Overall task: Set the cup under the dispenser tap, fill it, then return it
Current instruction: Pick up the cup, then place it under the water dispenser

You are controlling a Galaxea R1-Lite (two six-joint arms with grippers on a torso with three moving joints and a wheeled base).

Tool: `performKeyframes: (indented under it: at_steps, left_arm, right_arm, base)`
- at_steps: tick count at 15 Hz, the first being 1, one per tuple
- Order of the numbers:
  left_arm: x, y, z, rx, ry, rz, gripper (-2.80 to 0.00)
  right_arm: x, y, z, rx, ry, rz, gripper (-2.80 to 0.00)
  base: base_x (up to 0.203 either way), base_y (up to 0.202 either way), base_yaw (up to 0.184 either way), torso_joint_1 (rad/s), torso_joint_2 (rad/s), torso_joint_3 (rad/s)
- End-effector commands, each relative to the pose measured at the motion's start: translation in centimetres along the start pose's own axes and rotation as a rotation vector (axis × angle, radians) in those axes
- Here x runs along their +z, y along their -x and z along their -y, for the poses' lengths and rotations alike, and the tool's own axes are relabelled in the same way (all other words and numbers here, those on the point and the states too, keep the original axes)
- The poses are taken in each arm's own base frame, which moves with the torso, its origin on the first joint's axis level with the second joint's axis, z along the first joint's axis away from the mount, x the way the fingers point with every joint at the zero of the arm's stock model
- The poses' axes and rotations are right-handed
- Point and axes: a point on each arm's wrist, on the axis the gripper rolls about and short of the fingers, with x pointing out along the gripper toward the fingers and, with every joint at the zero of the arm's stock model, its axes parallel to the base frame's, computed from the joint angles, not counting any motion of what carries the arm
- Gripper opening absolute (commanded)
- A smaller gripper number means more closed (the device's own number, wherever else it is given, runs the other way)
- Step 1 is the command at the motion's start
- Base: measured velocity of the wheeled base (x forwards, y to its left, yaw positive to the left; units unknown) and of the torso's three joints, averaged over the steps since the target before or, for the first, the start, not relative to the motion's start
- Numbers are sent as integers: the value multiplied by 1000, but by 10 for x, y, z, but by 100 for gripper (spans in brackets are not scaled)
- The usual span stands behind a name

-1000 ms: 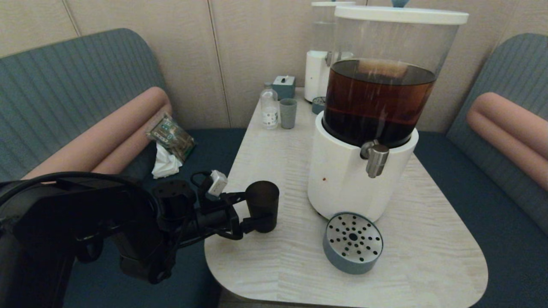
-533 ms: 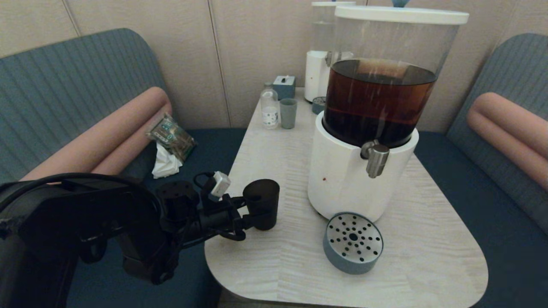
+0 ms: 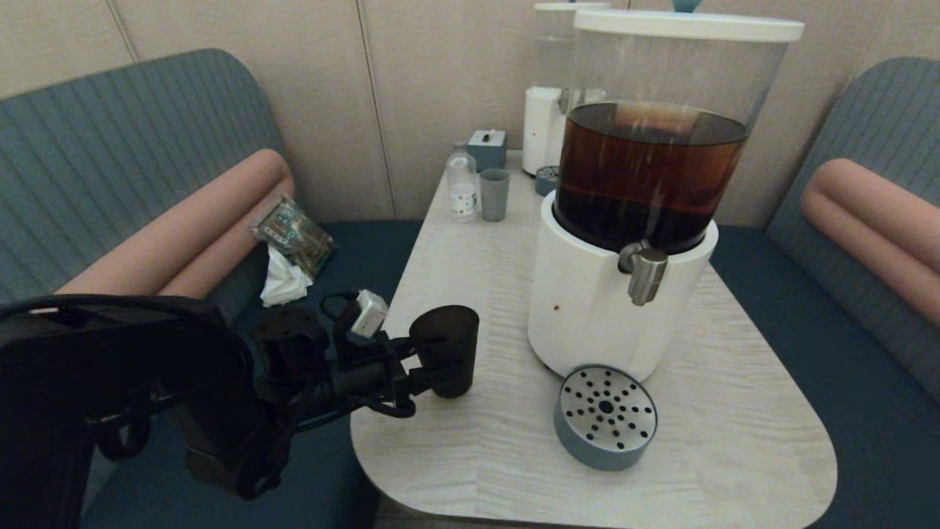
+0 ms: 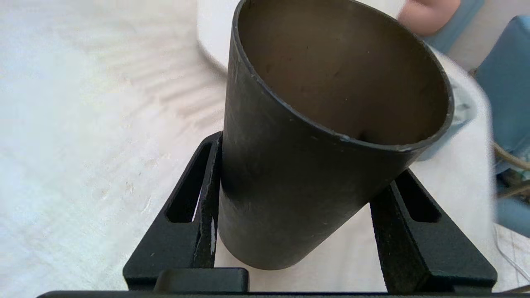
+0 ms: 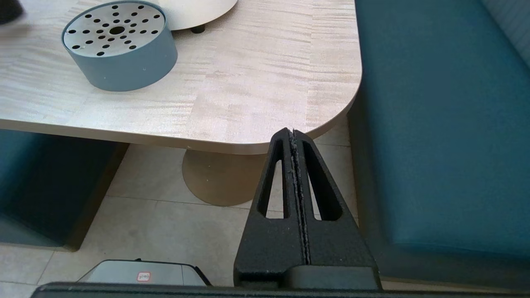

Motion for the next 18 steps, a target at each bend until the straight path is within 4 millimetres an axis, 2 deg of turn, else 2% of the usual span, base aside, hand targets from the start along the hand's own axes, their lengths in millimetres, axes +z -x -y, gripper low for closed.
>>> performKeyframes:
  at_steps: [1,5,7,10,14,18]
  left_arm:
    - [34,17,20,-8,-58,53,-280]
    - [71,47,58,-29,-105,110,-280]
    - [74,51,78,-72,-89,111,-280]
    - [68,51,89,-98,-77,89,-280]
    - [55,42,93,-131,-53,50,-280]
    - [48,11,84,-174,-61,53,-280]
  right_arm:
    - [0,0,0,1,-1,-2,-280]
    - [0,0,0,1,-1,-2,-280]
    - [0,0,0,1,-1,-2,-280]
    - [0,0,0,1,-1,-2,-280]
    - [0,0,0,1,-1,-2,-280]
    - [0,0,0,1,-1,-2,-280]
  base:
    - [0,0,0,0,0,0]
    - [0,0,0,0,0,0]
    - [0,0,0,0,0,0]
    - [0,0,0,0,0,0]
    - [0,0,0,0,0,0]
    - [0,0,0,0,0,0]
